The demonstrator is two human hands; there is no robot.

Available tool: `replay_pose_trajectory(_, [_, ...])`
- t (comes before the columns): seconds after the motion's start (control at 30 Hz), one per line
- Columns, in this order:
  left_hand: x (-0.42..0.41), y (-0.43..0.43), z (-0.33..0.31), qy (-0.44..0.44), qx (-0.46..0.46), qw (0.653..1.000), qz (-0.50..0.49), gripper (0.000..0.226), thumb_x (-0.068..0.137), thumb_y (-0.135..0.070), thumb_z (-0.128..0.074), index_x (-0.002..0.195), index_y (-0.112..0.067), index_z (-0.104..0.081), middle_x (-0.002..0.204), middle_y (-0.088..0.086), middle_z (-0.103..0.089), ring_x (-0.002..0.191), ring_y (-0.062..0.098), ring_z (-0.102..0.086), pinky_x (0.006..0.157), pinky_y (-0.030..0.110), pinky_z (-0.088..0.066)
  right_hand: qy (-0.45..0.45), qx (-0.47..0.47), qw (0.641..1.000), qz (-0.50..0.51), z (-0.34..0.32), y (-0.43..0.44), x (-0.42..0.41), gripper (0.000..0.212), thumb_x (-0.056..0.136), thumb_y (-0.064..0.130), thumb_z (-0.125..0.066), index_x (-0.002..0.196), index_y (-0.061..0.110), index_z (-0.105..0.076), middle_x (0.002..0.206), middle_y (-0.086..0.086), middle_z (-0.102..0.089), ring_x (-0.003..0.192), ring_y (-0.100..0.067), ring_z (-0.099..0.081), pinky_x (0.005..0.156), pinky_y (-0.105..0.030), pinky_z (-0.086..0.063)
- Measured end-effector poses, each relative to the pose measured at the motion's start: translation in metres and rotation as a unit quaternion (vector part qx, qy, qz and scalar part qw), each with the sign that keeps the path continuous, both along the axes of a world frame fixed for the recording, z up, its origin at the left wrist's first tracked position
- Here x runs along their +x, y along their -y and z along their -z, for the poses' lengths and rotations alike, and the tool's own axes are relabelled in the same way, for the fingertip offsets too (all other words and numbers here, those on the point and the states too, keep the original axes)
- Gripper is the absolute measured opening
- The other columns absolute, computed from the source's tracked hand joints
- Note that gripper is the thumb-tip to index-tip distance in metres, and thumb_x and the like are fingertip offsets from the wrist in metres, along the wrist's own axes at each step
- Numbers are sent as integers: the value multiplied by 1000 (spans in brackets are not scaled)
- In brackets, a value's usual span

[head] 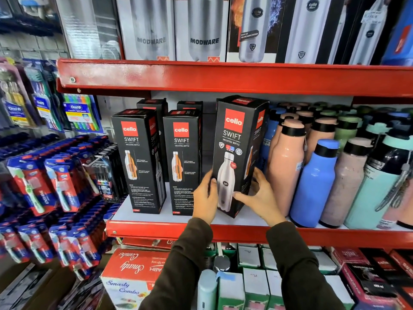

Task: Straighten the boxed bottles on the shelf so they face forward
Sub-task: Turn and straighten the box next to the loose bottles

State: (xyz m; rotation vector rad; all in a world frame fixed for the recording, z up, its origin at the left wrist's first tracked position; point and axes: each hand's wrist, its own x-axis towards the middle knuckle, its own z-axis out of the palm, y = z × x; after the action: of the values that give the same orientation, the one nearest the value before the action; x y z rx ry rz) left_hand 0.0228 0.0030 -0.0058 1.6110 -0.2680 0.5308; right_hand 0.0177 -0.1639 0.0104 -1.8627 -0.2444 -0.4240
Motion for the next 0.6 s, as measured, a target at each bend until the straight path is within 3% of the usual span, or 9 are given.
replay_pose_trajectory(0.07, [2, -3, 5, -6, -3, 1000, 17, 37, 102, -12, -47, 139, -15, -50, 115, -32, -52, 105, -28, -51, 87, -6, -35, -8, 1, 1000, -29, 1, 1, -1, 98, 67, 21, -84, 149, 34, -31, 139, 23, -51, 130, 0, -50, 107, -26, -42])
replay_pose_trajectory(0.13, [0, -4, 9, -14, -10, 999, 33, 37, 101, -13, -48, 137, -22, -50, 120, -29, -55, 109, -25, -52, 91, -2, -38, -14, -5, 998, -55, 4, 2, -3, 99, 79, 4, -76, 154, 31, -19, 149, 22, -41, 136, 4, -42, 111, -22, -38])
replay_pose_trajectory(0.23, [-4, -2, 13, -19, -23, 999, 37, 38, 100, -16, -51, 135, -32, -51, 123, -26, -58, 115, -17, -54, 96, 4, -40, -16, -4, 998, -63, 5, 2, -4, 87, 88, -3, -65, 150, 38, -21, 138, 38, -42, 128, 17, -43, 103, -12, -41])
replay_pose_trajectory(0.3, [-7, 0, 13, -16, -24, 999, 21, 39, 100, -16, -53, 131, -40, -49, 122, -29, -57, 115, -18, -54, 97, 4, -40, -21, -7, 998, -61, 4, 0, -3, 81, 91, -3, -61, 151, 35, -23, 138, 31, -46, 122, 21, -46, 95, -7, -44])
replay_pose_trajectory(0.4, [-7, 3, 14, -5, -7, 1000, -4, 40, 100, -14, -51, 134, -36, -49, 122, -27, -57, 113, -21, -53, 96, 3, -40, -20, -23, 998, -54, 3, -2, -2, 77, 94, -2, -57, 156, 24, -19, 150, 9, -45, 127, 10, -48, 101, -13, -44])
replay_pose_trajectory(0.5, [-3, 8, 17, -8, 13, 1000, -26, 43, 100, -7, -48, 139, -25, -50, 125, -15, -61, 111, -18, -54, 96, 4, -40, -9, -52, 998, -37, 5, -4, 0, 75, 95, 0, -55, 156, 25, -20, 153, 3, -43, 140, -8, -42, 112, -27, -39])
replay_pose_trajectory(0.6, [-1, 13, 18, -22, 32, 999, -34, 49, 96, 3, -44, 140, -20, -47, 128, -4, -61, 116, -2, -56, 100, 13, -40, -16, -73, 997, -22, 10, -5, 3, 76, 95, -1, -54, 155, 28, -18, 154, 3, -42, 142, -13, -40, 112, -27, -37])
